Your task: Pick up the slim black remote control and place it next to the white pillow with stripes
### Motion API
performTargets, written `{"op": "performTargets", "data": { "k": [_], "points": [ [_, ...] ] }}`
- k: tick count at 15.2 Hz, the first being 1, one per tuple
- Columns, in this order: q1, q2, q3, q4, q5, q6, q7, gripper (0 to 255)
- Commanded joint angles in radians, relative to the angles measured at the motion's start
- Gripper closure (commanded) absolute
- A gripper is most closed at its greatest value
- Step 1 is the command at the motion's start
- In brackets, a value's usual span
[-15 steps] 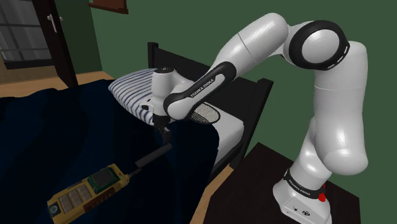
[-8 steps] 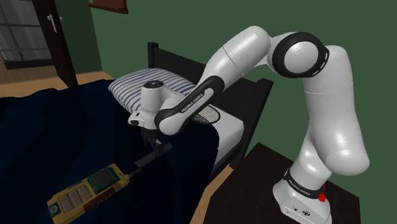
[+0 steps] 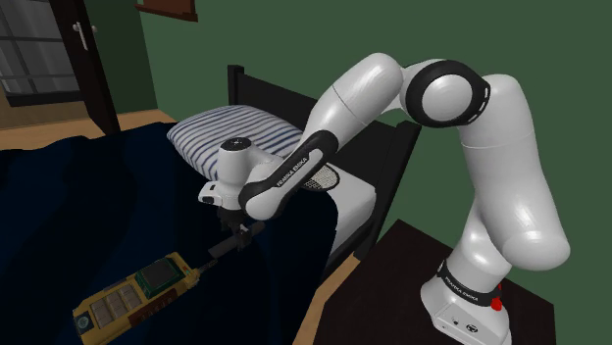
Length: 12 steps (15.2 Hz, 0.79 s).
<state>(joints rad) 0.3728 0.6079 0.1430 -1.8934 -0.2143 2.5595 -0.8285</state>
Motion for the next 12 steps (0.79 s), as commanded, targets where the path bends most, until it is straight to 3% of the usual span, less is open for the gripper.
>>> {"op": "performTargets", "data": {
  "k": [1,5,6,12],
  "points": [
    [0.0,0.003,0.0,0.002,0.0,0.001,0.0,0],
    [0.0,0.002,0.0,0.001,0.0,0.001,0.0,0],
    [0.0,0.002,0.0,0.001,0.0,0.001,0.0,255],
    [-0.001,0.005,-0.001,0.004,-0.001,0.002,-0.001,255]
  ]
}}
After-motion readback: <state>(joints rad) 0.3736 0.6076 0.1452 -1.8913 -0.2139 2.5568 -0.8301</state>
